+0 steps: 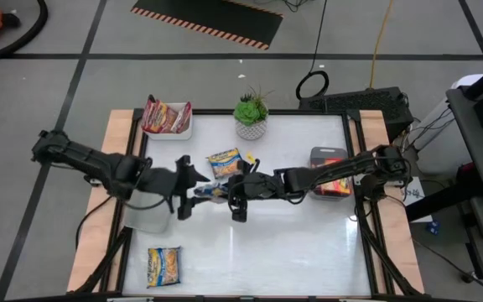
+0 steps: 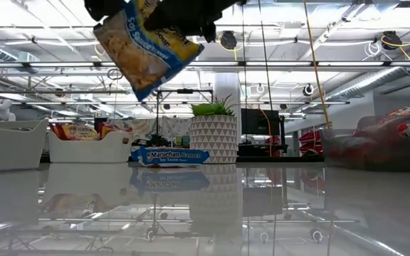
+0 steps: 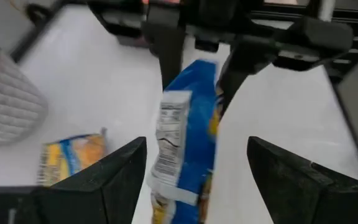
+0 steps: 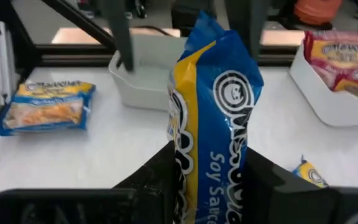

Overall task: Sort Maruchan noodles
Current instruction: Put the middle blue noodle pack into the gray bin

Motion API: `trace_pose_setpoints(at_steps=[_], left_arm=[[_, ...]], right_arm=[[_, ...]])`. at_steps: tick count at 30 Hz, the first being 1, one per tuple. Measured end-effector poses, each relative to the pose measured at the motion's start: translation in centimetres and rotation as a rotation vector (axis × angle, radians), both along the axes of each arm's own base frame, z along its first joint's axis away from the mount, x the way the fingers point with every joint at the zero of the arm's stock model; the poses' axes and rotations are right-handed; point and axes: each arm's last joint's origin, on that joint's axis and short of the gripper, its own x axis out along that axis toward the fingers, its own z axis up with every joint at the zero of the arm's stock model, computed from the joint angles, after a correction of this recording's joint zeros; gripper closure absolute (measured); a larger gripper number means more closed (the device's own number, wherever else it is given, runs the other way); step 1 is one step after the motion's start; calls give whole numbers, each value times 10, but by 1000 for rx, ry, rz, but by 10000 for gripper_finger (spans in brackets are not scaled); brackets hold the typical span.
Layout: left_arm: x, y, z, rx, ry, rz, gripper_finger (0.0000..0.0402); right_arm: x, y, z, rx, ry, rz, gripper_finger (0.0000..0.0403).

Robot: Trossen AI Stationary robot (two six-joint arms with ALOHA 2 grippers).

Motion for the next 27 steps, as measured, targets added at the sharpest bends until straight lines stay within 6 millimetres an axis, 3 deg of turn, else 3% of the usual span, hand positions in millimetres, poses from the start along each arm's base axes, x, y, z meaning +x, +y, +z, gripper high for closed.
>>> trace_pose_setpoints(at_steps=[5, 14, 23, 27], left_arm=[[12, 17, -8, -112, 73, -105, 119], [22, 31, -18, -63, 116, -67, 125], [22, 30, -18, -30, 116, -123, 264], [21, 30, -19, -34, 126, -128, 273]], right_arm=[[0, -1, 5, -28, -18, 17, 298], [-3, -5, 11, -33, -33, 11, 298], [-3, -6, 12, -36, -33, 11, 297], [-3, -5, 12, -53, -35, 2, 278]])
